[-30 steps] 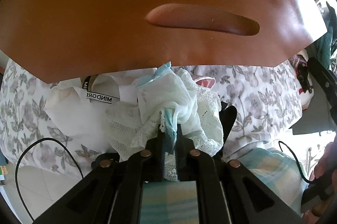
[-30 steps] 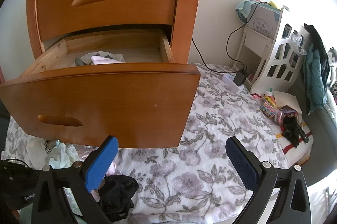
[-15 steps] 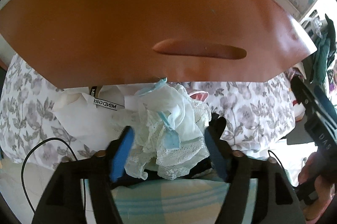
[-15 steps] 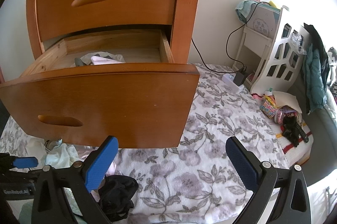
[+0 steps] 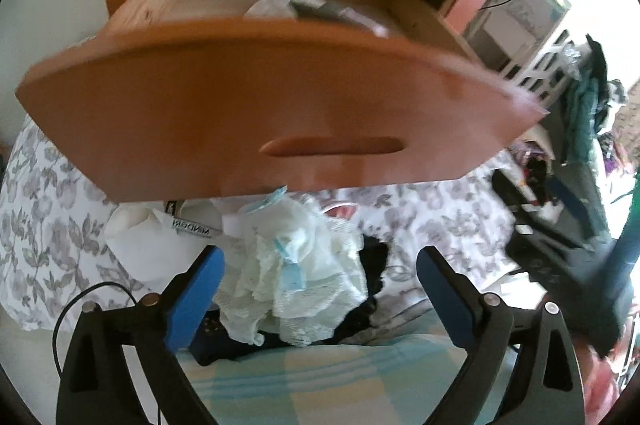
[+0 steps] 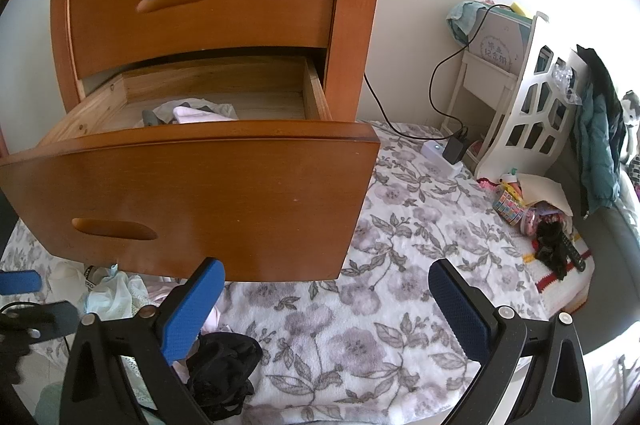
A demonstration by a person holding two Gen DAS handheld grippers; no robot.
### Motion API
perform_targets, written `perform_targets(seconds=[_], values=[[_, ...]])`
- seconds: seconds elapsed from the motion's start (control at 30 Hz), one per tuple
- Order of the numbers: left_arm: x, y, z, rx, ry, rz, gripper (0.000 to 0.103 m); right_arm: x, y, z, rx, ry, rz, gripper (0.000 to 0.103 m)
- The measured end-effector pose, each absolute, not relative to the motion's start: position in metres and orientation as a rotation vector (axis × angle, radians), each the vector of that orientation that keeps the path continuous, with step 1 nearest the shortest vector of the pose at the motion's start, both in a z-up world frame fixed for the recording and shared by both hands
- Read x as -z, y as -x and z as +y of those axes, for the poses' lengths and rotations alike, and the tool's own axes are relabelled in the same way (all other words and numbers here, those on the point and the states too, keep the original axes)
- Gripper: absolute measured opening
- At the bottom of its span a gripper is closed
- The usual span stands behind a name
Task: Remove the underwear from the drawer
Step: 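Move the left gripper back into the drawer toward the dark green cloth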
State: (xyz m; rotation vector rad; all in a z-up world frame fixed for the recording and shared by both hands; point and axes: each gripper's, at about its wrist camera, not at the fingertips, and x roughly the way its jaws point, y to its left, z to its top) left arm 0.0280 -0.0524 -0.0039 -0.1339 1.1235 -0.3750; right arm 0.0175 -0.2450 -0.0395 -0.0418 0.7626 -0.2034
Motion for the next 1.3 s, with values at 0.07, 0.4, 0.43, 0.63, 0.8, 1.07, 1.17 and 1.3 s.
perform_targets(seconds=[0.07, 0.4, 0.43, 0.63, 0.8, 1.07, 1.17, 1.3], values=[[-0.009, -0.024, -0.054, 0.404, 0.130, 1.093, 0.097, 0.040, -0.017, -0.245, 0.203, 0.041, 0.763, 0.103], [-0.093, -0.020, -0.034, 0.438, 0.156, 0.849, 0.097, 0.039, -0.017, -0.246, 0.203, 0.038, 0.762, 0.103], [-0.102, -0.024, -0.028, 0.431, 0.170, 0.814, 0.097, 0.039, -0.017, -0.246, 0.203, 0.038, 0.762, 0.103], [-0.126, -0.044, -0.016, 0.392, 0.188, 0.724, 0.103, 0.039, -0.017, -0.246, 0.202, 0.035, 0.763, 0.103], [-0.129, -0.065, -0.017, 0.386, 0.178, 0.741, 0.103, 0.040, -0.018, -0.246, 0.201, 0.034, 0.765, 0.103], [-0.127, -0.108, -0.031, 0.352, 0.157, 0.838, 0.103, 0.041, -0.020, -0.246, 0.199, 0.033, 0.771, 0.103], [-0.122, -0.126, -0.033, 0.312, 0.149, 0.876, 0.103, 0.044, -0.021, -0.248, 0.195, 0.025, 0.776, 0.103], [-0.110, -0.148, -0.035, 0.286, 0.155, 0.939, 0.103, 0.046, -0.024, -0.249, 0.190, 0.019, 0.789, 0.103]])
